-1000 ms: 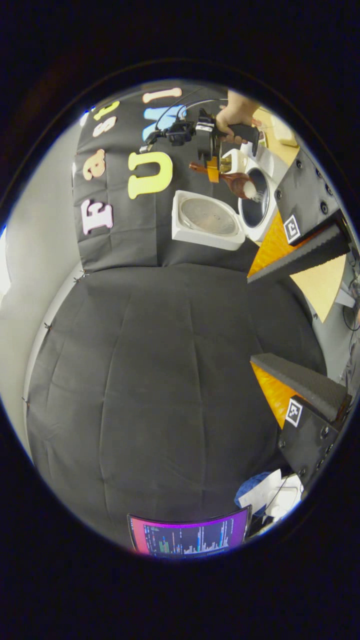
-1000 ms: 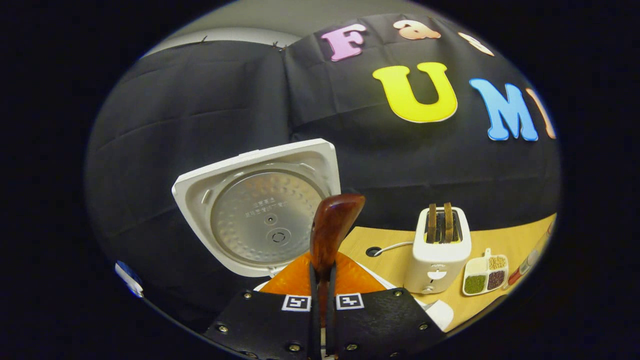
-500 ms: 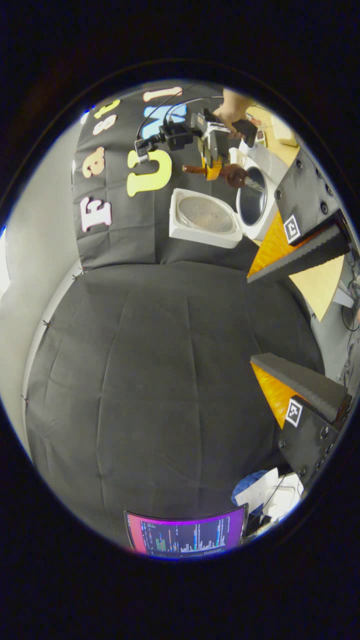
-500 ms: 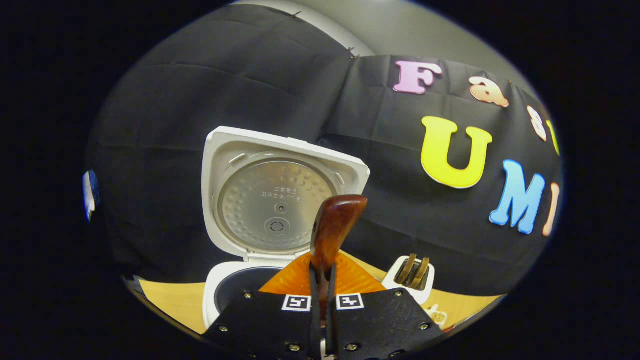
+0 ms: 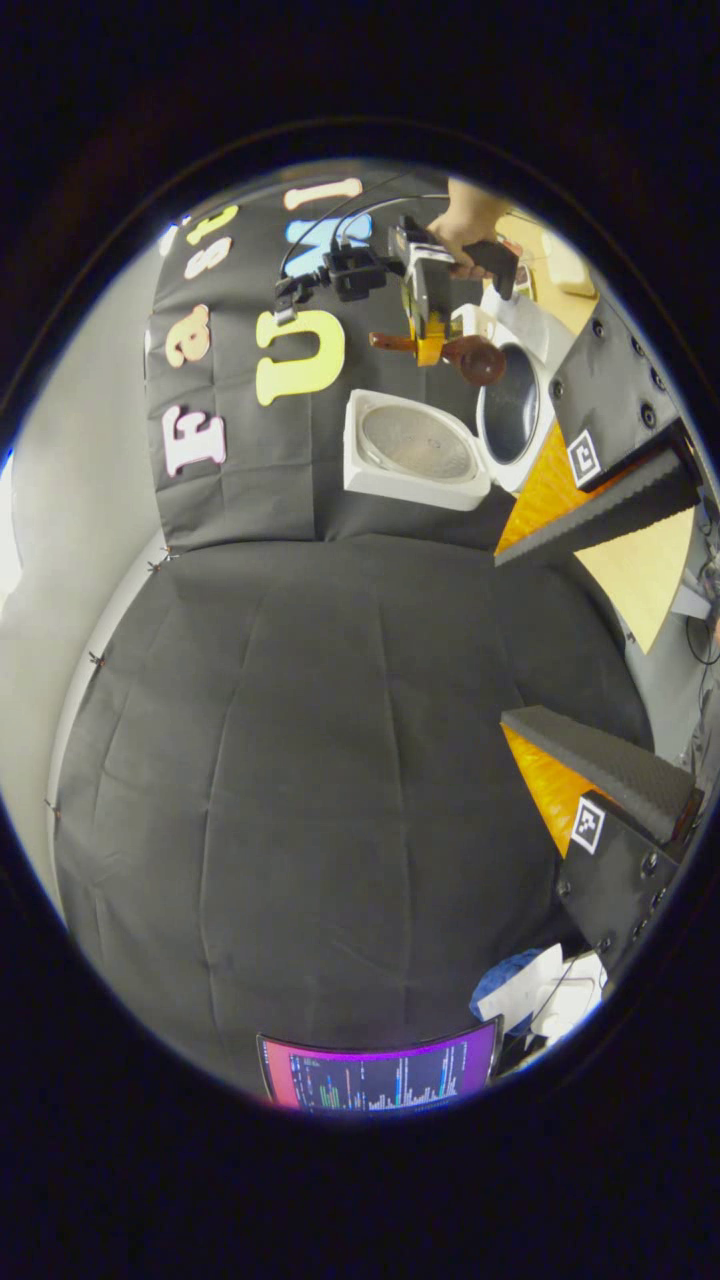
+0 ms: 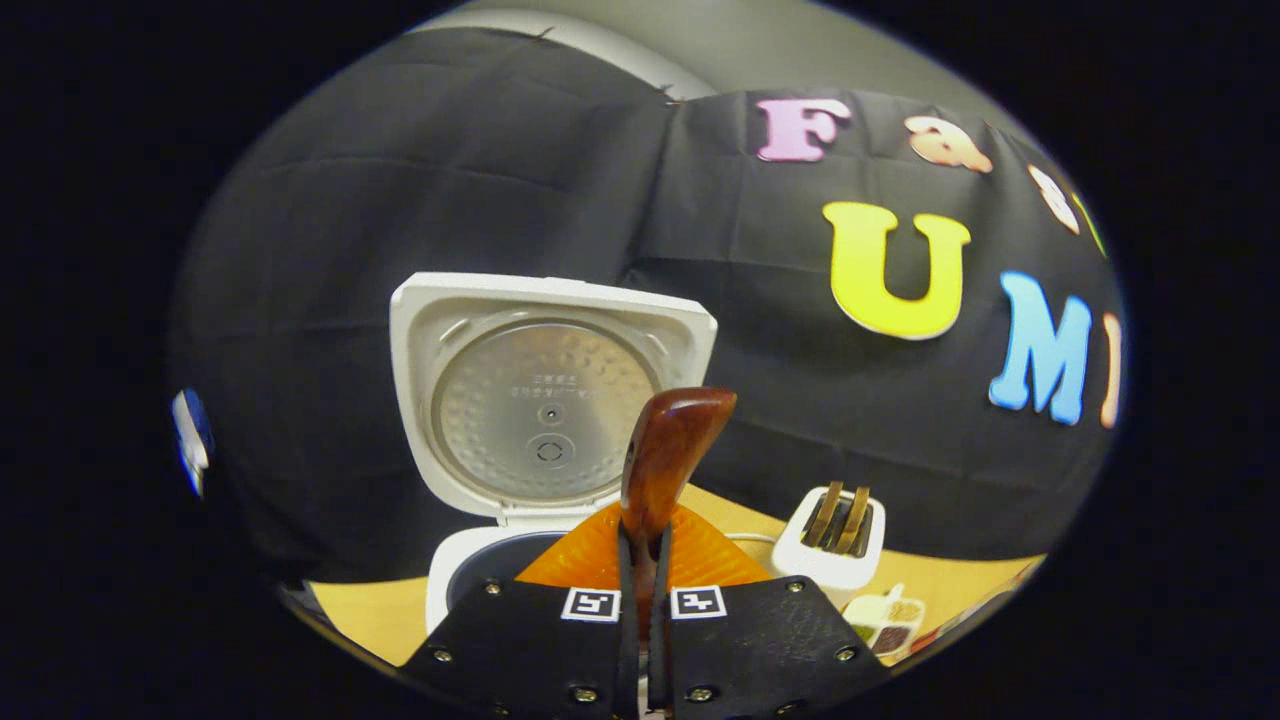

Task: Close the left gripper, press the button to open the rice cooker; take a wooden spoon from the chopstick holder with the right hand, scoop a spoonful of rice and pour it into the rice cooker, then put the wooden spoon back into the chopstick holder.

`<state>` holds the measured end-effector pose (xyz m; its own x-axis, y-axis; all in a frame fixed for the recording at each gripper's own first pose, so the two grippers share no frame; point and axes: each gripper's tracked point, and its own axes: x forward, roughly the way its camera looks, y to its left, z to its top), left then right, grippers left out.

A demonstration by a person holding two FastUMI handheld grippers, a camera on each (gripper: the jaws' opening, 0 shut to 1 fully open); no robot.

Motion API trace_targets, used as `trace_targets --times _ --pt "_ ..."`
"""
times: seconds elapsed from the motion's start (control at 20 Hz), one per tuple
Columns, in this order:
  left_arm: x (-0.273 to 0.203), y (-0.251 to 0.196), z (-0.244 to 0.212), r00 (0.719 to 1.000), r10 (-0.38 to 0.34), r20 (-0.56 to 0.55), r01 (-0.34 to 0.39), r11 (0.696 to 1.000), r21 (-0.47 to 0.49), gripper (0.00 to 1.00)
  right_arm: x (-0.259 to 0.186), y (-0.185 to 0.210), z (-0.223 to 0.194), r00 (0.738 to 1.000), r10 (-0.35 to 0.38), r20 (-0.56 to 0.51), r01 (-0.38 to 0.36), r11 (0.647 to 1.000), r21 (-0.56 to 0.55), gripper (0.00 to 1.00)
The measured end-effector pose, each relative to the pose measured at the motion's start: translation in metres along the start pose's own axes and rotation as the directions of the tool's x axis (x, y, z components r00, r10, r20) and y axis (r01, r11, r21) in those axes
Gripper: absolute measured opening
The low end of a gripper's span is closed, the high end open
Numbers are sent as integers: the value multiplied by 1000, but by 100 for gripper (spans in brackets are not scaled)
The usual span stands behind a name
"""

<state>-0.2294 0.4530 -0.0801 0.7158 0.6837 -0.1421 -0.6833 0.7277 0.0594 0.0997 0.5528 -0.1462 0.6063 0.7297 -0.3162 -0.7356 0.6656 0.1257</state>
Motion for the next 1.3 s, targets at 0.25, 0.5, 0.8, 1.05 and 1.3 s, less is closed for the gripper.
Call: trace_targets --times 0.25,0.5,0.8,1.05,1.3 --pt "5 -17 17 999 -29 27 29 1000 -3 96 -12 -17 15 999 36 13 -38 943 329 4" --pt "5 -45 31 994 -90 69 91 996 -11 96 -34 -45 25 999 40 34 -52 814 579 4" --pt "9 -92 57 975 -184 121 187 982 -18 96 -81 -96 30 998 -34 44 -1 778 628 4" --pt "4 -135 75 953 -256 160 262 965 -14 98 -132 -148 29 991 -124 45 67 766 640 4" --pt "-1 -179 80 935 -316 161 326 944 -38 94 -185 -203 20 971 -238 28 168 763 625 4"
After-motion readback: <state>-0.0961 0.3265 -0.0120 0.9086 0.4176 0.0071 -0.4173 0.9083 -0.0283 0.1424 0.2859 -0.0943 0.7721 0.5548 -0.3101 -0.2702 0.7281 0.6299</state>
